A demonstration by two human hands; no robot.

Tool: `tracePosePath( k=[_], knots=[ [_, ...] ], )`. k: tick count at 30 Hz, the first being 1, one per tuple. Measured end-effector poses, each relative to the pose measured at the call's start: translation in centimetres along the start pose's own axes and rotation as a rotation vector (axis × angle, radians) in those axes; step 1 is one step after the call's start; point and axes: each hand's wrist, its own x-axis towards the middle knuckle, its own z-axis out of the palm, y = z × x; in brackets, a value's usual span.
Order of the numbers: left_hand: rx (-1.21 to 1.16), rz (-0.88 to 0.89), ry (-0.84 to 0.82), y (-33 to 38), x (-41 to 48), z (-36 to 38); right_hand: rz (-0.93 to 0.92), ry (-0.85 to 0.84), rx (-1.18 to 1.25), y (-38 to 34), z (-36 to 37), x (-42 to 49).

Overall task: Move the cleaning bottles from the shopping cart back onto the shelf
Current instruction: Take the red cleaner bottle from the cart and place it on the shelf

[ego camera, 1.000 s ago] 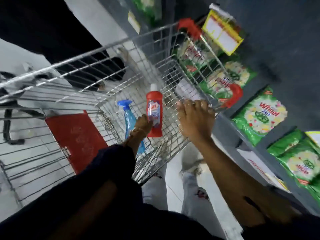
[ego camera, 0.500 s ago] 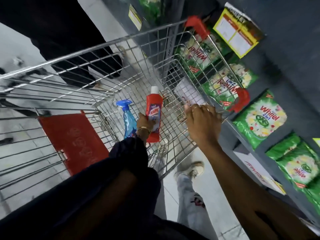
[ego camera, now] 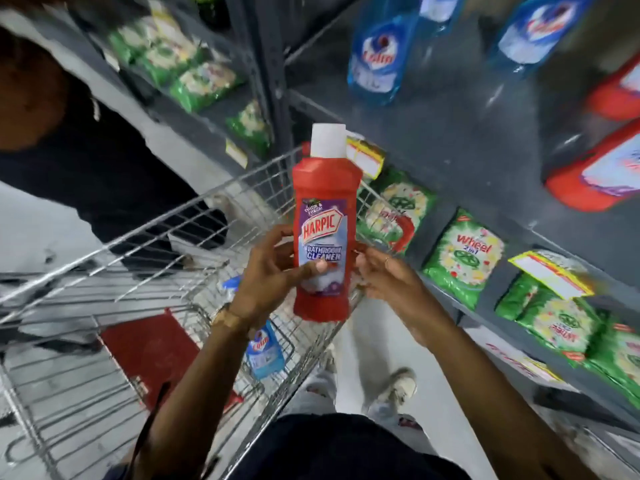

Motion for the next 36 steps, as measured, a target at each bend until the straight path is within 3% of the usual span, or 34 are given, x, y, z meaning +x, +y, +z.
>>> tracePosePath(
  k=[3,6,10,22,26,32,36],
  knots=[
    [-0.017,0.055,-0.118,3.0,-1.5,3.9,-0.040,0.077,0.146,-1.8,-1.7,-3.8],
    [-0.037,0.015,-0.256,3.3,-2.6,7.7,-0.030,0.239,0.189,-1.7,-4.8,-7.1],
    [-0.007,-0.054,-0.392,1.6,-3.3,12.0,0.008,0.331,0.247,0.5,-8.5,-11.5],
    [0.164,-0.064,-0.552,1.4,-4.1,21.4,-0.017,0.502,0.363,4.1,-14.3,-17.3],
    [0.160,-0.002,-0.610,2.3,-3.5,24.6,-0.136,0.555,0.354,3.7,-16.4,-18.3],
    [0.103,0.283,-0.723,5.2,-0.1,32.8,-0.454,0.735,0.185,0.8,-23.3,-18.3],
    [0.074,0.375,-0.750,6.2,2.8,38.7,-0.579,0.804,0.131,-0.8,-28.8,-16.8]
  ],
)
